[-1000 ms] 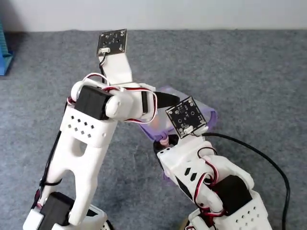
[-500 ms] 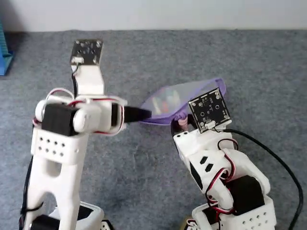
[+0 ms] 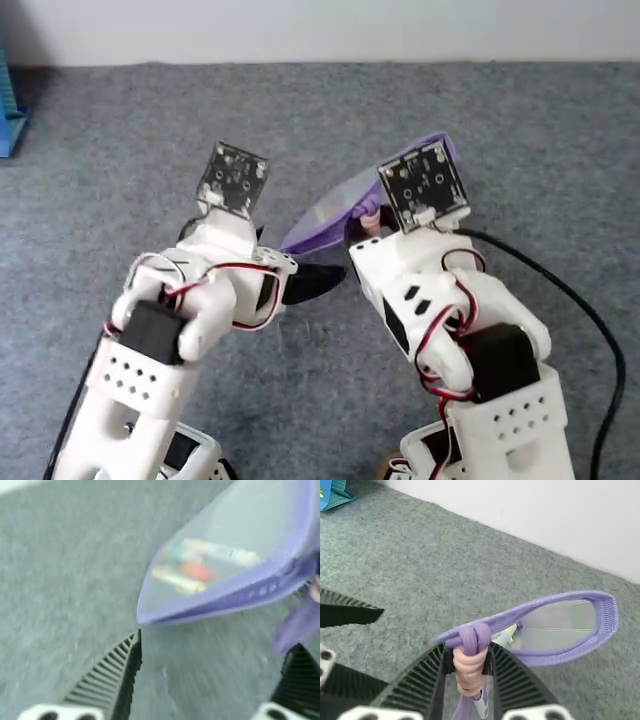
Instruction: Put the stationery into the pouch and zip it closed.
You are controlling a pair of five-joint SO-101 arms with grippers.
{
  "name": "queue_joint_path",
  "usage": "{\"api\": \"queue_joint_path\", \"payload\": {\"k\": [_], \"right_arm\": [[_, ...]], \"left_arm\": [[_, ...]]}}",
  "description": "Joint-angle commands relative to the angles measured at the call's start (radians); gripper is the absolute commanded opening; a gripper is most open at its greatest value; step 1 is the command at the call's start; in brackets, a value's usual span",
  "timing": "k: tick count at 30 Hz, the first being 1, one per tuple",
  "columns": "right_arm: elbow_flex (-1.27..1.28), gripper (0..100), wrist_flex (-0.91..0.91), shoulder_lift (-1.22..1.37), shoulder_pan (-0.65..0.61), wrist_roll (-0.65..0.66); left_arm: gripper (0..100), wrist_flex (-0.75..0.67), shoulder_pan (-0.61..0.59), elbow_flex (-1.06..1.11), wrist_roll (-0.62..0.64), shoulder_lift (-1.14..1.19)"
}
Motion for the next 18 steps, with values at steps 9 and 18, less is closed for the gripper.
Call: {"api": "queue_joint_path", "payload": {"k": [9, 18], "right_arm": [[-0.077, 0.7, 0.015, 0.036, 0.008, 0.044], [-0.115, 0.7, 0.031, 0.035, 0.013, 0.061]], "left_arm": [[42, -0.448, 0.020, 0.147, -0.017, -0.049], [36, -0.551, 0.130, 0.186, -0.018, -0.048]]}}
